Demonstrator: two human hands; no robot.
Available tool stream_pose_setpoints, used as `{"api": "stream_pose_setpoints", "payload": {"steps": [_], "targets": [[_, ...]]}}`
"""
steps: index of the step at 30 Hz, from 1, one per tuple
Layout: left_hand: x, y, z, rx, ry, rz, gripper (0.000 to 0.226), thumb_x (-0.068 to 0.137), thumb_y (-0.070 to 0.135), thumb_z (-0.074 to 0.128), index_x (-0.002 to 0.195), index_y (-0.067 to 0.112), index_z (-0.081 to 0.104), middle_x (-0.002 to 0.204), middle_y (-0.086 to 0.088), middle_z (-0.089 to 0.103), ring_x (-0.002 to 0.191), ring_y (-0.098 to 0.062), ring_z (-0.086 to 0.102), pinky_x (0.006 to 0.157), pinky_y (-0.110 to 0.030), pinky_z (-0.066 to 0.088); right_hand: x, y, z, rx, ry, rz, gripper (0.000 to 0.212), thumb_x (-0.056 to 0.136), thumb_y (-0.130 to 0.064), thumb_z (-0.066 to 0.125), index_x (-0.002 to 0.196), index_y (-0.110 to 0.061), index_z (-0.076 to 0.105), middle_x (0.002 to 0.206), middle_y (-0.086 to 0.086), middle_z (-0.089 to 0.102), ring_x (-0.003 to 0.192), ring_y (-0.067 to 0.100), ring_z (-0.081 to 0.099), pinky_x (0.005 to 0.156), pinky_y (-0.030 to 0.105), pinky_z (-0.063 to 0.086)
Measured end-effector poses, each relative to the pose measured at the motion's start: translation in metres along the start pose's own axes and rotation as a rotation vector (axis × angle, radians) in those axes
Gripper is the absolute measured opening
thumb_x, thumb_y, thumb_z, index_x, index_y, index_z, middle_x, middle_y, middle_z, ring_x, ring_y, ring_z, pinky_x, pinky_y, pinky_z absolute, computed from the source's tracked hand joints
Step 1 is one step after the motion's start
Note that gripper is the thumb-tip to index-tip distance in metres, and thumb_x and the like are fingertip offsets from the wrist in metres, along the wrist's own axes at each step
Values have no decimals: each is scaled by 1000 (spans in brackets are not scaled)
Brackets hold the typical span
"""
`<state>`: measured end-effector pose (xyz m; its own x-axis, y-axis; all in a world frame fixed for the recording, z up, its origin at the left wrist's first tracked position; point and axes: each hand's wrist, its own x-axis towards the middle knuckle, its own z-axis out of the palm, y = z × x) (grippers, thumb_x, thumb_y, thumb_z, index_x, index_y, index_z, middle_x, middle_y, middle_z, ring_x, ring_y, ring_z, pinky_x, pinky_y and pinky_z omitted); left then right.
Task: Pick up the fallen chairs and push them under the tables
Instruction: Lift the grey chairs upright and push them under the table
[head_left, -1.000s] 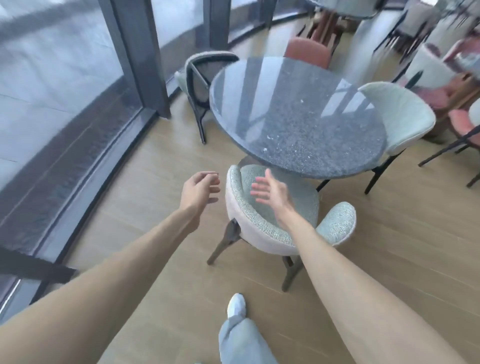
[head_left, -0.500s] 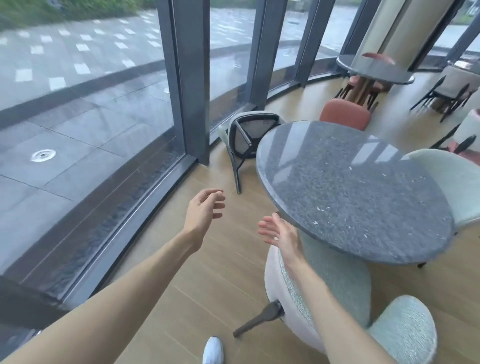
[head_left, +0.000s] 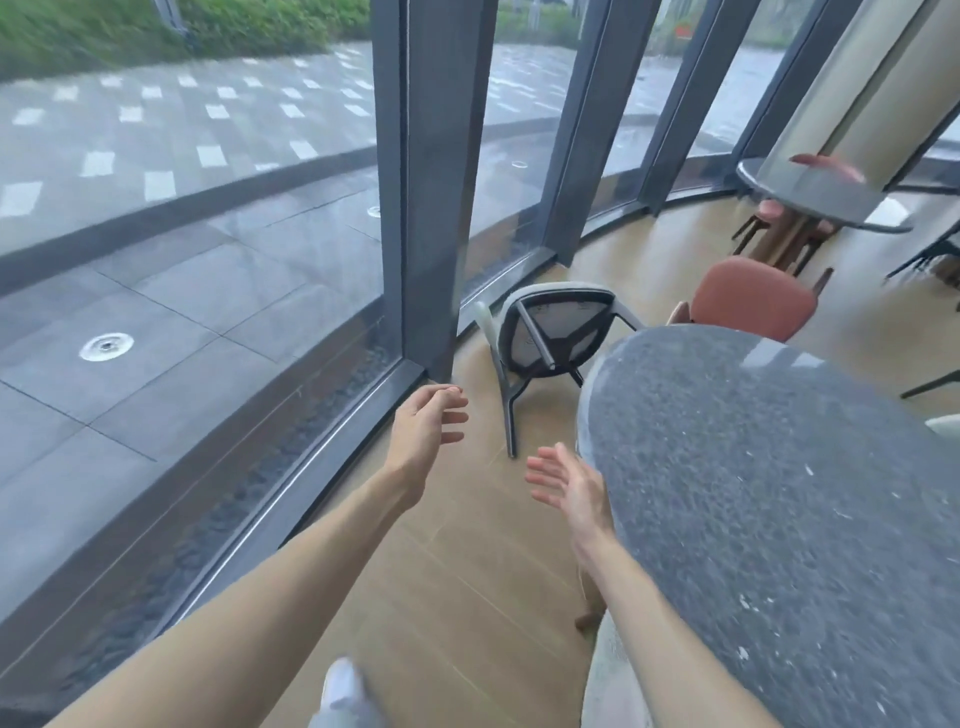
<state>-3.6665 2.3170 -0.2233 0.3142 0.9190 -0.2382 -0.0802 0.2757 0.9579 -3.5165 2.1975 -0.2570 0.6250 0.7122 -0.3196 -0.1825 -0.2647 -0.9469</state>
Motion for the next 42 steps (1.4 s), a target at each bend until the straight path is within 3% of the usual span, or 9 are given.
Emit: {"api": "stream_pose_setpoints", "payload": {"steps": [7,14,18,25,27,30,32,36,42], "targets": [[173,8,20,22,-132,-55,18,93,22,58,101,10,70,104,-11,73,91,-23,69,81,-39,58,129,-44,60,8,143,11,38,104,-29,44,116,1,65,110,20,71,104,35,67,92,47,52],[324,51,53,116,-274,-117,16,92,21,59,97,11,70,97,-9,74,91,-25,69,87,-45,57,241,-94,106,68,292,52,31,103,-32,46,105,-10,68,105,14,73,98,29,71,91,46,55],[389,57,79,161,-305,-158,18,90,20,58,98,10,71,101,-13,74,98,-32,69,90,-48,57,300,-115,110,105,343,74,33,102,-33,48,108,-8,69,103,12,74,98,28,71,92,46,56],[524,54,139,206,-321,-180,21,91,18,59,102,5,70,95,-10,74,82,-20,69,84,-43,58,451,-145,110,176,381,96,38,102,-29,48,116,1,66,109,19,72,103,34,69,94,47,52],[569,59,162,215,-303,-183,21,91,17,59,103,3,70,96,-11,73,83,-22,68,81,-41,58,500,-159,111,196,371,112,39,102,-26,48,118,6,64,112,24,70,102,36,68,89,45,53],[630,67,194,230,-299,-187,19,92,16,58,101,4,69,101,-15,72,85,-25,68,76,-37,58,566,-183,112,220,343,139,39,103,-21,47,121,10,61,117,29,66,98,37,65,69,31,50],[666,73,215,229,-300,-190,18,92,16,57,100,5,69,102,-16,72,85,-25,68,82,-40,57,606,-193,110,211,339,136,37,102,-22,48,120,8,63,115,28,68,99,37,67,71,31,50],[725,71,256,257,-302,-244,28,92,17,54,110,-1,66,106,-19,71,93,-30,69,89,-45,57,672,-201,101,187,346,169,30,100,-28,51,108,-5,68,107,18,73,92,26,69,88,42,55],[810,56,322,309,-365,-304,25,90,18,57,105,2,68,104,-16,73,91,-28,70,86,-42,57,775,-210,86,172,400,223,29,97,-34,53,101,-11,70,100,12,74,93,27,71,83,39,57]]}}
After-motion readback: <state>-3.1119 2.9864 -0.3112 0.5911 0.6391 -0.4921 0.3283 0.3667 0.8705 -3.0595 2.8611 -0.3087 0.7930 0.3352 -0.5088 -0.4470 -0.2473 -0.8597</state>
